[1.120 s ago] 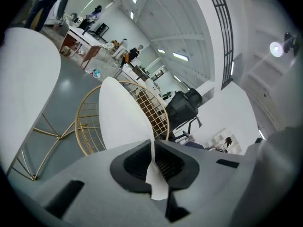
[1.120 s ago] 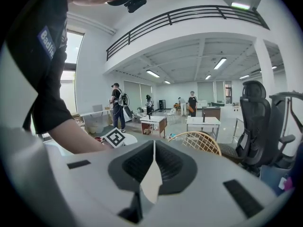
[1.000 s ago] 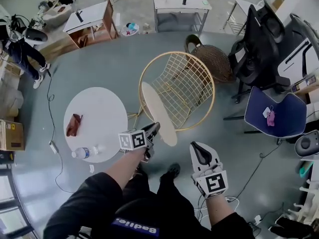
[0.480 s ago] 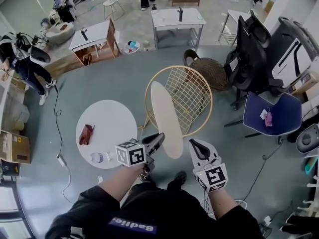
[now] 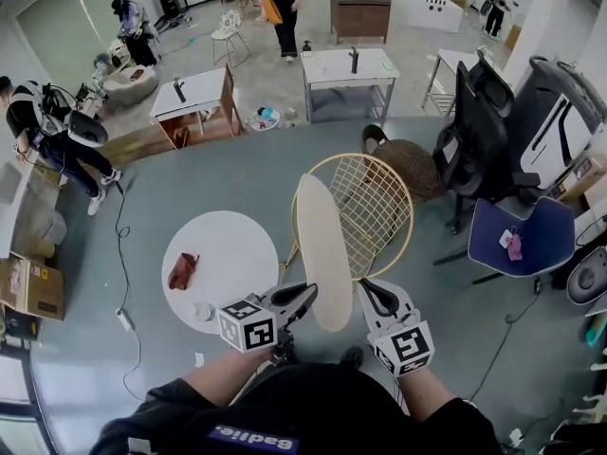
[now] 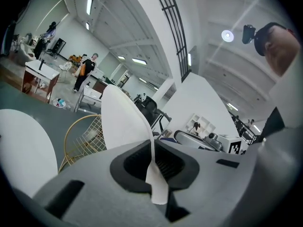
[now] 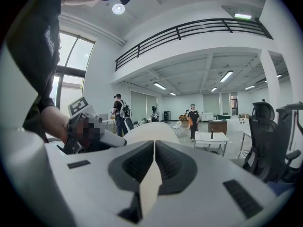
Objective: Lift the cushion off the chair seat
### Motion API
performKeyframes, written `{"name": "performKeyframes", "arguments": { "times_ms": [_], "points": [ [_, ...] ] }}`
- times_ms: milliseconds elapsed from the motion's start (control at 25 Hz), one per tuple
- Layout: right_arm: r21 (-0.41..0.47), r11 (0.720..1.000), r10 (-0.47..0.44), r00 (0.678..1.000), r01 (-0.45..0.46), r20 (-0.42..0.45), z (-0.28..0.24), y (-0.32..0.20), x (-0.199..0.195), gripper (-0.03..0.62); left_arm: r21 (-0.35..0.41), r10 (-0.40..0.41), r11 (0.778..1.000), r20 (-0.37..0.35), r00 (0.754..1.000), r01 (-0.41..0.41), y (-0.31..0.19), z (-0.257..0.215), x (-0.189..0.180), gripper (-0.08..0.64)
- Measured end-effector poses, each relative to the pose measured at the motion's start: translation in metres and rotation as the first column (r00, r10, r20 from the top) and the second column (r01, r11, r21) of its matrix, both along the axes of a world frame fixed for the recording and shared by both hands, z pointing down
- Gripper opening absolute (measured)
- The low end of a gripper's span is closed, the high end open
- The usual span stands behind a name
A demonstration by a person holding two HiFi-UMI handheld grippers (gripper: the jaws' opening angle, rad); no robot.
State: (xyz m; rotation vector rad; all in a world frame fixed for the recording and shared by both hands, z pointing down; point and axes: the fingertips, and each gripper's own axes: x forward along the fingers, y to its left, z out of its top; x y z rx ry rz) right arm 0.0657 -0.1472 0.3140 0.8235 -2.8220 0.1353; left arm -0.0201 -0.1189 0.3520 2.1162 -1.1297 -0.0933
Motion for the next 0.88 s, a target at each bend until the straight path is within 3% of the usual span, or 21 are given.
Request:
{"name": "performKeyframes", "arguments": {
  "times_ms": [240, 880],
  "points": [
    [0.013, 1.000, -0.012, 1.000, 0.012, 0.019, -0.005, 0.010, -0.016, 0.028, 0.036, -0.009, 0.999, -0.006, 1.000, 0.010, 0.014, -0.018, -0.001, 0.032],
    [0.003, 1.000, -0.022, 1.000, 0.022, 0.006, -0.007, 0.020, -0.019, 0.026, 0.046, -0.007, 0.999, -0.031, 0.999, 0.009, 0.030, -0.028, 0.000, 0.031]
  ]
}}
